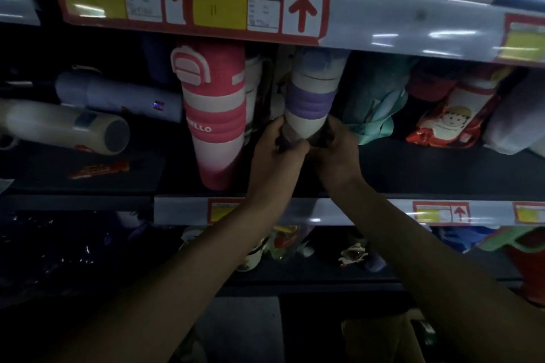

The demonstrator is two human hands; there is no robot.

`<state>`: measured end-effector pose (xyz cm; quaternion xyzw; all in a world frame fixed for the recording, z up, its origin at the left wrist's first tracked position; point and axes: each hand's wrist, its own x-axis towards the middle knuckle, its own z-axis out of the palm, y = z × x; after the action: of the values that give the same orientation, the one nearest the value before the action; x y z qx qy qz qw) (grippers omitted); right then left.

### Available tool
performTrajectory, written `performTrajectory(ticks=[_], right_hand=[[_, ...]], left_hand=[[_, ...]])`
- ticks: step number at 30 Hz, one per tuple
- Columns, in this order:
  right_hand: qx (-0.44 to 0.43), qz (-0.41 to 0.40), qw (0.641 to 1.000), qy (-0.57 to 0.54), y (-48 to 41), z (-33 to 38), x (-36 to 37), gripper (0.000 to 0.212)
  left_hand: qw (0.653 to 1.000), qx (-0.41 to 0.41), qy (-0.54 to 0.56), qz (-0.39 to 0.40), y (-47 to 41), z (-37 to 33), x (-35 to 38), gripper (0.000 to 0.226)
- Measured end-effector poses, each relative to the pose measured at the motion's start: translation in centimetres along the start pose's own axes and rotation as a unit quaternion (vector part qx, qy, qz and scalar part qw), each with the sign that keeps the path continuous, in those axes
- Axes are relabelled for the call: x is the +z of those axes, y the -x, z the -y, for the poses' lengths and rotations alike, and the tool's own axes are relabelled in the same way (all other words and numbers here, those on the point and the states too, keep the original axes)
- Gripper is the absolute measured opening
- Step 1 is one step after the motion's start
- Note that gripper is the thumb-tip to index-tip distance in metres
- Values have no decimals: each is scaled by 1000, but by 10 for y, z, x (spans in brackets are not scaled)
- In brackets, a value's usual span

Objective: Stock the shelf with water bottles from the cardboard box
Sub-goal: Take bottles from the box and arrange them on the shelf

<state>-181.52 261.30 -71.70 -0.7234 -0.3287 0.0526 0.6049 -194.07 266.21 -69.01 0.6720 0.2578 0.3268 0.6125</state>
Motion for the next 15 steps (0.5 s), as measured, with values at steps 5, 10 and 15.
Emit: performTrajectory(ticks=[5, 10, 15], right_hand=[[7, 12, 1000, 23, -13, -2, 2, 47], [7, 16, 999, 39, -20, -12, 4, 54], [6, 4, 999, 54, -17, -16, 8, 54]], left_hand=[[1000, -4, 1, 9, -6, -1, -1, 51], [1000, -15, 9, 21, -7, 6, -1, 53], [999, -30, 1, 19, -7, 7, -1, 55]])
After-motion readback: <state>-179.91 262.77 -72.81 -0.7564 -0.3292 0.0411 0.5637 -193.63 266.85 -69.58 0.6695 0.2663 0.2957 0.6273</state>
